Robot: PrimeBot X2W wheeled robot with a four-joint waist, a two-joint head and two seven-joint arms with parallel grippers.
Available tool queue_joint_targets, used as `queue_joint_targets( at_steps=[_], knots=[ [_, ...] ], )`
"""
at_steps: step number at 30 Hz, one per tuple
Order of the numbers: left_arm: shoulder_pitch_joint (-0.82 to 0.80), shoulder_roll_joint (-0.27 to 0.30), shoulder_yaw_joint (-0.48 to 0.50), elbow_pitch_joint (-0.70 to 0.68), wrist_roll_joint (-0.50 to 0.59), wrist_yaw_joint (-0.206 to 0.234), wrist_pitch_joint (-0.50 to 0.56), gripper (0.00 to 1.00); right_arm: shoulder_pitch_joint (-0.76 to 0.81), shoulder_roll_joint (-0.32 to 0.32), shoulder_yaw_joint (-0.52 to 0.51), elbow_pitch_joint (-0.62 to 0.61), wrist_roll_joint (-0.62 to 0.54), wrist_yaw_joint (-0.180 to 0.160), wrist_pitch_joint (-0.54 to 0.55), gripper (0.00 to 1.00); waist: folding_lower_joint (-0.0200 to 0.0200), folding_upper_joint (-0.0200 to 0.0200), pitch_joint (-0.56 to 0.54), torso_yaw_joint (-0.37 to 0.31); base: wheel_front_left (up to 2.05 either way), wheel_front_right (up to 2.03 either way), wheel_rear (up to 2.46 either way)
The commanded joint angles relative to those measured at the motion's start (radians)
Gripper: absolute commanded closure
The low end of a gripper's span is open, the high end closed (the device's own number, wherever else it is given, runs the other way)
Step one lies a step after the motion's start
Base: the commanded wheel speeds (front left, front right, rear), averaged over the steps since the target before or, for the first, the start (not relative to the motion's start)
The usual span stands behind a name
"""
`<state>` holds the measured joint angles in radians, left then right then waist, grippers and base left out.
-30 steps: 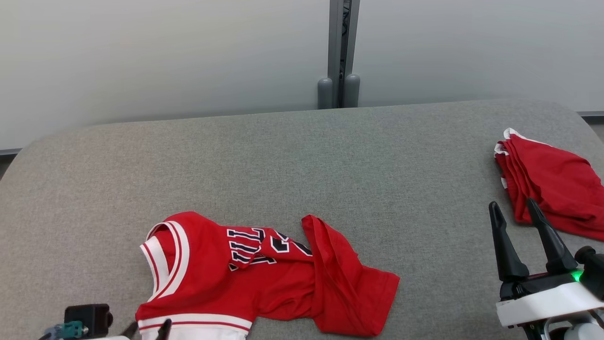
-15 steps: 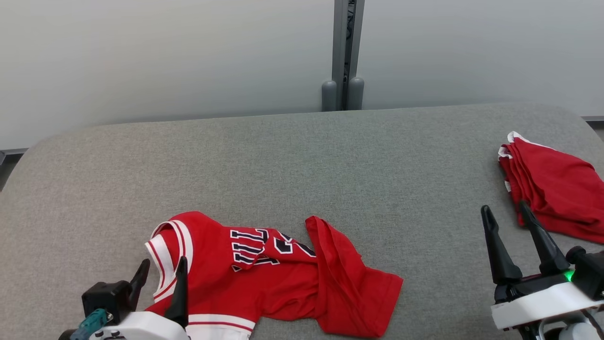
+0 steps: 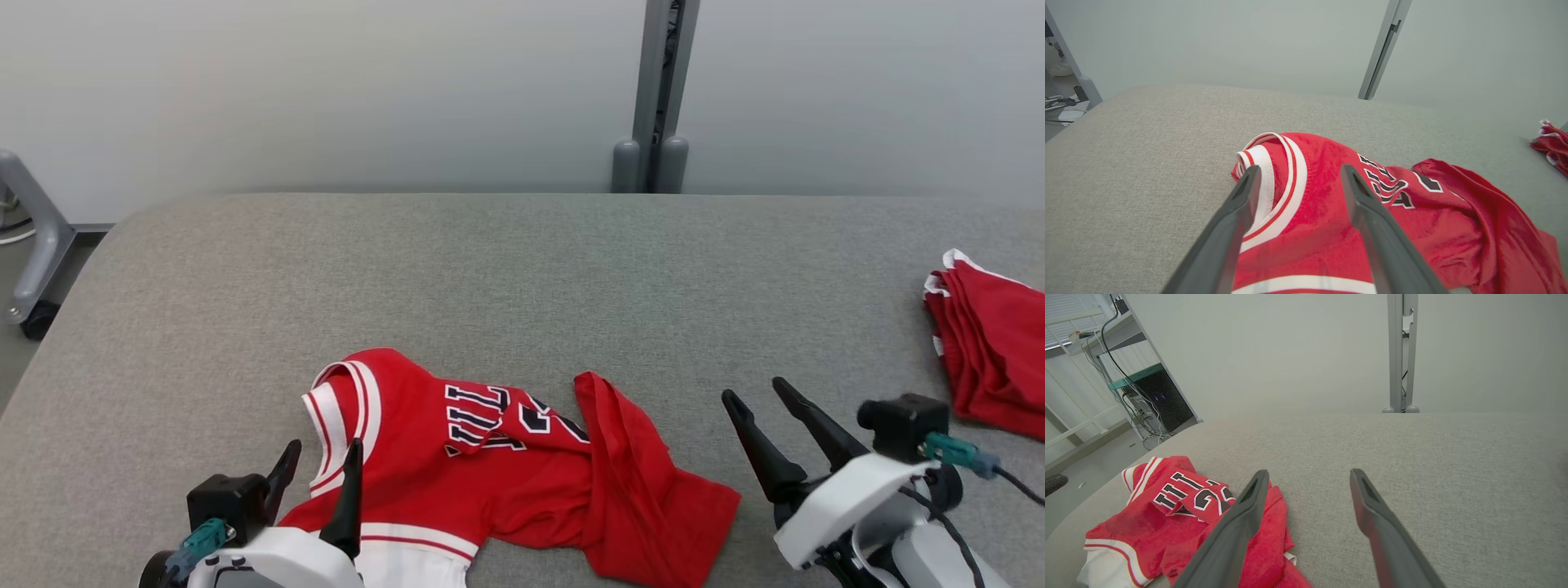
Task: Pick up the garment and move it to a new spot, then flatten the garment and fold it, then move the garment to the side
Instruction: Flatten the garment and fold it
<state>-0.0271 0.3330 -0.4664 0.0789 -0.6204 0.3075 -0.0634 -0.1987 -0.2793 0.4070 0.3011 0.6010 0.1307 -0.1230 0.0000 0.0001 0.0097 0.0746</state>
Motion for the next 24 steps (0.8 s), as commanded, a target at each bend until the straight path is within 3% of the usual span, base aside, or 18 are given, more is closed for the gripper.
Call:
queue_joint_targets(
  at_steps=[1,10,19,24],
  knots=[
    [-0.014,0.003,0.001,0.007,-0.005,-0.006,-0.006,0.00,-0.025,-0.006,0.015,0.009,0.021,0.000,0.015,0.00,0.0000,-0.0001,0.003,0.017,0.00,0.00,0.00],
    [-0.052,-0.027,-0.028,0.044,-0.002,-0.025,-0.009,0.00,-0.280,0.020,0.152,0.199,0.223,0.000,0.301,0.00,0.0000,-0.0001,0.022,0.075,0.00,0.00,0.00],
    [-0.089,-0.074,-0.066,0.095,-0.008,-0.057,-0.019,0.00,-0.495,0.101,0.212,0.515,0.207,0.000,0.603,0.00,0.0000,-0.0001,0.036,0.144,0.00,0.00,0.00],
    [-0.102,-0.089,-0.071,0.125,-0.016,-0.069,-0.036,0.00,-0.539,0.141,0.210,0.673,0.183,0.000,0.680,0.00,0.0000,-0.0001,0.034,0.185,0.00,0.00,0.00]
  ],
)
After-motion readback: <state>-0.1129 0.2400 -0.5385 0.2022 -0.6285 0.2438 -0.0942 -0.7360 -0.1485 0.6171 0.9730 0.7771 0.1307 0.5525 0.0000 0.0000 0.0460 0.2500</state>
